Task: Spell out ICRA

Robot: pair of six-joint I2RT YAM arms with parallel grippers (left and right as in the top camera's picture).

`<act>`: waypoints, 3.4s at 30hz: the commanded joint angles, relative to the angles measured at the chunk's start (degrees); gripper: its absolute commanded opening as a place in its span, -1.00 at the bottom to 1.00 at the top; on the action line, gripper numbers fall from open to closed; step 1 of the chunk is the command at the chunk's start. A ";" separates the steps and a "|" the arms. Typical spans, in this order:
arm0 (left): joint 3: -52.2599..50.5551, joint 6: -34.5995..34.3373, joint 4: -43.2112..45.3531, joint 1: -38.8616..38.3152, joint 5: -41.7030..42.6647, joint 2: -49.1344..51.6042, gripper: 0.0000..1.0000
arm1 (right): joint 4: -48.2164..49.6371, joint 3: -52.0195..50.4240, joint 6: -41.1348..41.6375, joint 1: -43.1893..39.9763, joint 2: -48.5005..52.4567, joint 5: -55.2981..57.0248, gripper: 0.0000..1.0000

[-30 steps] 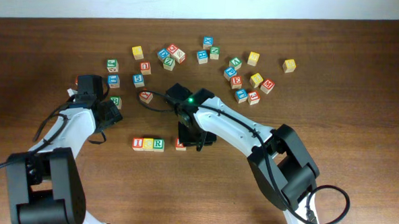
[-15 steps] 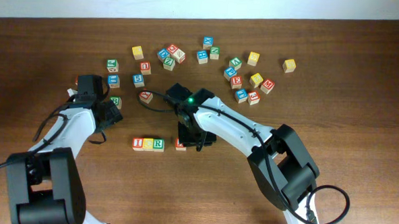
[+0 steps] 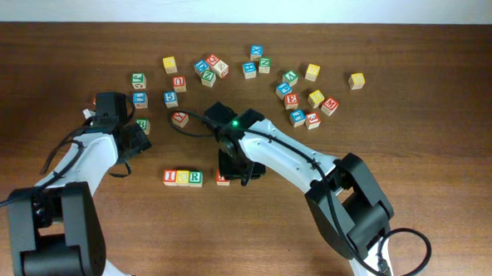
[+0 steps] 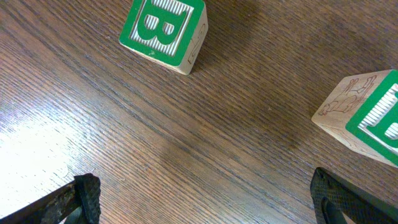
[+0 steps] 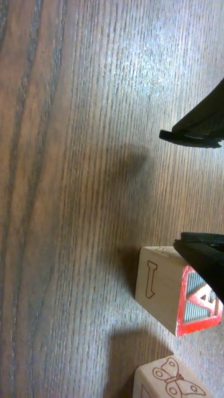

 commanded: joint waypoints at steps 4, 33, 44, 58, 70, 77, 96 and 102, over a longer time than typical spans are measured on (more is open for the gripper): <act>0.57 -0.11 -0.07 0.09 0.02 0.46 0.98 | 0.50 0.83 0.44 0.09 -0.09 -1.53 -0.25; 0.57 -0.11 -0.07 0.09 0.02 0.46 0.98 | 2.62 0.83 0.66 2.36 -0.09 -2.60 -0.24; 0.57 -0.11 -0.07 0.09 0.02 0.46 0.98 | 1.16 0.83 0.68 2.38 -0.09 -2.60 -0.23; 0.57 -0.11 -0.07 0.09 0.02 0.46 0.98 | 1.14 0.83 0.61 2.36 -0.09 -1.60 -0.24; 0.57 -0.11 -0.07 0.09 0.02 0.46 0.98 | 2.73 0.83 0.66 2.34 -0.09 -0.92 -0.23; 0.57 -0.11 -0.07 0.09 0.02 0.46 0.98 | 3.06 0.83 0.68 2.36 -0.09 -4.33 -0.25; 0.57 -0.11 -0.07 0.09 0.02 0.46 0.98 | 1.40 0.46 4.50 2.36 0.07 -2.08 -0.24; 0.57 -0.11 -0.07 0.09 0.02 0.46 0.98 | 1.55 0.46 4.50 2.36 0.22 -1.03 -0.25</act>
